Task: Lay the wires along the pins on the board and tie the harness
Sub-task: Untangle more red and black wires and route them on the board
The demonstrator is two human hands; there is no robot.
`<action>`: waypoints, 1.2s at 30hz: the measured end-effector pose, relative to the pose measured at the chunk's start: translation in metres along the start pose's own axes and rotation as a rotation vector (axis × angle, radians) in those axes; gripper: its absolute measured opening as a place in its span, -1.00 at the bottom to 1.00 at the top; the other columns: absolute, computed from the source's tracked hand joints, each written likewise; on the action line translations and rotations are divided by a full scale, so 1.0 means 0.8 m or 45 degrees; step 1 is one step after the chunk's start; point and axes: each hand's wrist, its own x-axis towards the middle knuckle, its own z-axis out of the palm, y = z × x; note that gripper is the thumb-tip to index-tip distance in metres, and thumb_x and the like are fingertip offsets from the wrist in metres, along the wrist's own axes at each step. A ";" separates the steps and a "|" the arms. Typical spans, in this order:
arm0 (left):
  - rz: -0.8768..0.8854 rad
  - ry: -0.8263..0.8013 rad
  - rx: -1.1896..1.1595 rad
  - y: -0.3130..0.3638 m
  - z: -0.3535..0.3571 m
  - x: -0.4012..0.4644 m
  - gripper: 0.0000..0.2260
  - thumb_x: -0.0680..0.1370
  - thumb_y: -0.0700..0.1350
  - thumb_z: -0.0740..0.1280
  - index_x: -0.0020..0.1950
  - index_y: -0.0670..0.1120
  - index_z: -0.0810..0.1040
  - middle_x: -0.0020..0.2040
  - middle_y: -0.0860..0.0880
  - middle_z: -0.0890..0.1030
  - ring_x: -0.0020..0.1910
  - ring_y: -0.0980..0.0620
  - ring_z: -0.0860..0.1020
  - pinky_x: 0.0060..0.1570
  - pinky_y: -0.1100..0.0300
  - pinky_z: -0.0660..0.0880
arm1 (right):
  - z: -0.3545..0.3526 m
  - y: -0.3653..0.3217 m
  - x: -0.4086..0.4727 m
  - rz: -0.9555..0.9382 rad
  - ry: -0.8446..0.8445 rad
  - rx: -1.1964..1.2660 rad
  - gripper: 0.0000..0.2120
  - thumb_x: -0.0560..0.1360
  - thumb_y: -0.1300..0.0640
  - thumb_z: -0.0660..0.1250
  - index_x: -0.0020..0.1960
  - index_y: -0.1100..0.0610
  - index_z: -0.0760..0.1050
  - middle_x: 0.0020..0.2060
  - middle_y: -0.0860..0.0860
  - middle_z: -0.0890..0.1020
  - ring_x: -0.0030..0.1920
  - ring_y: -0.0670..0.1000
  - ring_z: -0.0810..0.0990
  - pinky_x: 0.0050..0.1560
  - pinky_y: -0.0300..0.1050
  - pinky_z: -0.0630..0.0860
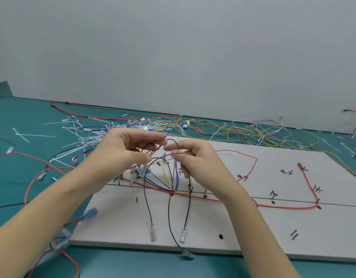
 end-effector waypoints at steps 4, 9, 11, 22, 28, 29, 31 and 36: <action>-0.024 -0.047 -0.153 -0.004 -0.004 0.002 -0.47 0.34 -0.56 0.33 0.00 0.03 0.72 0.01 -0.06 0.71 -0.06 0.11 0.65 -0.09 0.29 0.58 | 0.010 -0.001 -0.001 0.037 -0.131 0.156 -0.87 0.55 0.20 0.35 0.03 0.21 0.63 -0.62 -0.15 0.37 -0.60 -0.16 0.24 -0.58 -0.43 0.17; -0.013 -0.003 -0.244 -0.008 -0.003 0.005 -0.59 0.26 -0.40 0.45 -0.03 0.01 0.73 -0.02 -0.07 0.71 -0.04 0.07 0.67 -0.08 0.33 0.55 | 0.025 0.003 -0.001 0.048 -0.111 0.210 -0.88 0.48 0.08 0.45 -0.09 0.14 0.65 -0.56 -0.10 0.44 -0.55 -0.11 0.31 -0.58 -0.35 0.19; -0.005 0.012 -0.264 -0.009 -0.003 0.005 -0.61 0.20 -0.31 0.48 -0.04 0.01 0.74 -0.03 -0.07 0.72 -0.04 0.06 0.68 -0.08 0.34 0.55 | 0.027 0.006 0.000 0.033 -0.087 0.244 -0.90 0.49 0.13 0.44 -0.12 0.16 0.65 -0.57 -0.07 0.47 -0.58 -0.14 0.32 -0.58 -0.39 0.21; -0.127 0.122 -0.222 -0.009 0.000 0.007 -0.67 0.14 0.04 0.53 -0.13 0.03 0.74 -0.11 -0.04 0.72 -0.11 0.11 0.67 -0.13 0.32 0.55 | 0.021 0.001 -0.005 -0.058 -0.055 0.276 -0.92 0.51 0.34 0.36 -0.09 0.37 0.60 -0.36 0.14 0.59 -0.62 -0.22 0.41 -0.54 -0.49 0.29; -0.247 0.143 -0.182 -0.016 0.000 0.009 -0.69 0.12 0.01 0.54 -0.17 -0.02 0.74 -0.21 -0.05 0.71 -0.23 0.10 0.65 -0.13 0.22 0.50 | 0.029 0.006 -0.001 -0.137 0.062 0.229 -0.91 0.51 0.31 0.37 -0.16 0.24 0.62 -0.38 0.07 0.63 -0.37 -0.15 0.55 -0.19 -0.38 0.46; -0.271 0.144 -0.173 -0.017 -0.002 0.011 -0.73 0.15 -0.03 0.54 -0.18 -0.02 0.74 -0.24 -0.04 0.70 -0.26 0.11 0.63 -0.20 0.28 0.51 | 0.031 0.008 0.000 -0.142 0.089 0.244 -0.92 0.50 0.30 0.39 -0.17 0.24 0.63 -0.39 0.05 0.62 -0.36 -0.13 0.55 -0.17 -0.35 0.47; -0.316 0.131 -0.172 -0.017 -0.005 0.013 -0.84 0.23 -0.14 0.52 -0.21 -0.05 0.74 -0.30 -0.06 0.68 -0.33 0.12 0.61 -0.32 0.36 0.51 | 0.034 0.009 0.000 -0.140 0.110 0.296 -0.93 0.47 0.32 0.41 -0.18 0.24 0.63 -0.42 0.05 0.62 -0.41 -0.14 0.53 -0.24 -0.37 0.44; -0.293 0.046 -0.092 -0.014 -0.006 0.009 -0.72 0.14 -0.02 0.53 -0.19 -0.06 0.75 -0.26 -0.14 0.69 -0.33 0.10 0.60 -0.34 0.37 0.50 | 0.028 0.004 -0.006 -0.130 0.030 0.354 -0.93 0.50 0.38 0.35 -0.10 0.37 0.60 -0.36 0.11 0.61 -0.55 -0.22 0.48 -0.44 -0.48 0.36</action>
